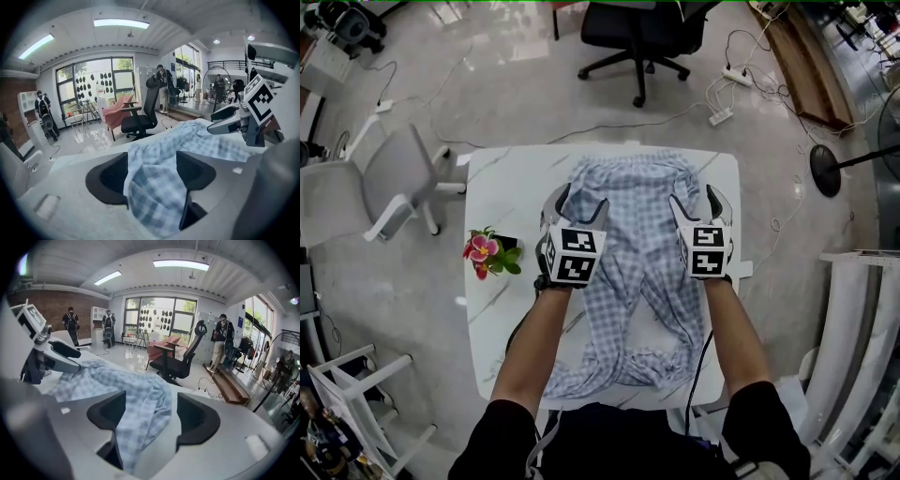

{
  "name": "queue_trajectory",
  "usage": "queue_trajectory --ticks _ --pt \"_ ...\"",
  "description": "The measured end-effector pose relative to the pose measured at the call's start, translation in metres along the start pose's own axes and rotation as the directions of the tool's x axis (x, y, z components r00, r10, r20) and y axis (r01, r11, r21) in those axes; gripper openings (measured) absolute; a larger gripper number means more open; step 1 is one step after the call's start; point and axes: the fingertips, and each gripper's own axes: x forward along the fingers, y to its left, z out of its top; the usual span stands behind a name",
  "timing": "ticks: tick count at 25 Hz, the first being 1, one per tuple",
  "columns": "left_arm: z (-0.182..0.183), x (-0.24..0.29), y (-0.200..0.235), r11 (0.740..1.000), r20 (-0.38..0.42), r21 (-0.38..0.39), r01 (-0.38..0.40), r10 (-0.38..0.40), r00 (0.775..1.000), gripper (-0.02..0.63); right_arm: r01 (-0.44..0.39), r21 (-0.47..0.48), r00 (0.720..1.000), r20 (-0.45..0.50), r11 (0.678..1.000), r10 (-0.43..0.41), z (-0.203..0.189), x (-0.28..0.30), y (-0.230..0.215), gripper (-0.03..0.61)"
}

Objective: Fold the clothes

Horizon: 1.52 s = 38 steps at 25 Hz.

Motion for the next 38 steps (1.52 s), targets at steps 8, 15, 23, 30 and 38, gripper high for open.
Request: queue_trajectory --ticks 8,15,23,30,38 --pt "-0.035 -0.072 -0.026 0.999 0.010 -0.014 0.036 -0.036 0.999 0.324 -0.056 -0.035 0.998 0.005 0.998 0.056 -0.019 -0.074 0.071 0.299" --pt "-0.076 -0.151 -0.058 0.989 -0.029 -0.029 0.146 -0.147 0.989 0.293 -0.096 -0.011 0.995 -0.026 0.995 0.096 -0.050 -0.150 0.137 0.234" --pt "-0.154 -0.237 -0.105 0.958 -0.082 0.001 0.285 -0.284 0.955 0.249 -0.148 0.093 0.981 -0.111 0.985 0.158 -0.121 -0.225 0.220 0.181" --pt "-0.213 -0.304 -0.125 0.925 -0.142 0.062 0.374 -0.362 0.921 0.244 -0.126 0.159 0.979 -0.140 0.979 0.148 -0.163 -0.277 0.270 0.170" --pt "-0.245 -0.360 -0.144 0.876 -0.174 0.158 0.457 -0.430 0.886 0.232 0.013 0.210 0.987 -0.157 0.978 0.020 -0.189 -0.315 0.268 0.151"
